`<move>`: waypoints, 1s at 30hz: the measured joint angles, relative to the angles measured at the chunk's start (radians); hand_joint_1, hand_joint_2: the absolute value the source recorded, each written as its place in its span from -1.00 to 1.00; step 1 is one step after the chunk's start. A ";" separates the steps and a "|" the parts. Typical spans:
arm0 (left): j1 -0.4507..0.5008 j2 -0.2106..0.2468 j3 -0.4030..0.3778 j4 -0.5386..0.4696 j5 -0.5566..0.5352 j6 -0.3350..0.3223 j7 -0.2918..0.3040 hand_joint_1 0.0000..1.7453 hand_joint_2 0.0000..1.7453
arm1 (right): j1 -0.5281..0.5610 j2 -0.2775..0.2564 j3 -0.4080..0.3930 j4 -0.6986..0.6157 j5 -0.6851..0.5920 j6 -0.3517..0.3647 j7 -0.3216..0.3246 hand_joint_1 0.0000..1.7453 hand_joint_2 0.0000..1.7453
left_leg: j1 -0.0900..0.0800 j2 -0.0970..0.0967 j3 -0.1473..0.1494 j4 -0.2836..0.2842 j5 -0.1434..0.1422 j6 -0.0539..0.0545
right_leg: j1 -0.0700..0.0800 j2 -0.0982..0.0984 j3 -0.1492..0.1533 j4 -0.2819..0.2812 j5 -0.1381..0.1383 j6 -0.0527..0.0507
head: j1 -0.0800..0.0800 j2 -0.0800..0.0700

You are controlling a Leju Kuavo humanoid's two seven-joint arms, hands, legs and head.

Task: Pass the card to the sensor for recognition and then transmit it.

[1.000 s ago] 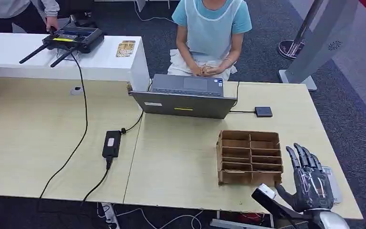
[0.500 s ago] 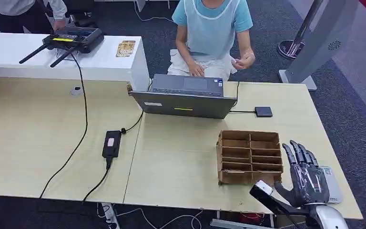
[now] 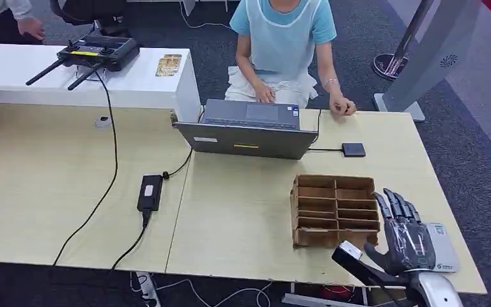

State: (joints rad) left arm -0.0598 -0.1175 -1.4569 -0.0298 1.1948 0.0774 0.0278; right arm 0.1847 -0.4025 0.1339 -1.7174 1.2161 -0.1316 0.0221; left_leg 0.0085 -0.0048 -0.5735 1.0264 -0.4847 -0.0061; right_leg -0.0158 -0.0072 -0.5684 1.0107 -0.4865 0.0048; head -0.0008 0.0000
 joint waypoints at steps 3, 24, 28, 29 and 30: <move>0.000 0.001 0.000 0.000 0.000 -0.002 0.000 -1.00 -1.00 | -0.001 0.000 0.003 0.006 0.000 0.000 -0.002 -1.00 1.00 | 0.000 0.000 0.000 0.000 0.000 0.000 | 0.000 0.000 0.000 0.000 0.000 0.000 | 0.000 0.000; 0.000 0.006 -0.008 0.000 0.002 -0.003 -0.002 -1.00 -1.00 | -0.033 0.000 0.025 0.053 -0.013 0.016 -0.015 -0.84 1.00 | 0.000 0.000 0.000 0.000 0.000 0.000 | 0.000 0.000 0.000 0.000 0.000 0.000 | 0.000 0.000; 0.000 0.006 -0.012 0.000 0.002 -0.003 -0.002 -1.00 -1.00 | -0.043 0.000 0.031 0.063 -0.016 0.016 -0.016 -0.82 1.00 | 0.000 0.000 0.000 0.000 0.000 0.000 | 0.000 0.000 0.000 0.000 0.000 0.000 | 0.000 0.000; 0.000 0.006 -0.013 0.000 0.002 -0.004 -0.002 -1.00 -1.00 | -0.044 0.000 0.031 0.065 -0.017 0.016 -0.016 -0.74 1.00 | 0.000 0.000 0.000 0.000 0.000 0.000 | 0.000 0.000 0.000 0.000 0.000 0.000 | 0.000 0.000; 0.000 0.006 -0.014 0.000 0.002 -0.003 -0.002 -1.00 -1.00 | -0.045 0.000 0.032 0.067 -0.018 0.016 -0.016 -0.64 1.00 | 0.000 0.000 0.000 0.000 0.000 0.000 | 0.000 0.000 0.000 0.000 0.000 0.000 | 0.000 0.000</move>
State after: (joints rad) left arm -0.0598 -0.1110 -1.4710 -0.0298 1.1963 0.0740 0.0256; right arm 0.1397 -0.4025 0.1663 -1.6503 1.1978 -0.1152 0.0057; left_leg 0.0086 -0.0048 -0.5736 1.0264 -0.4847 -0.0061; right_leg -0.0158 -0.0072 -0.5684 1.0107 -0.4866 0.0048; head -0.0008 0.0000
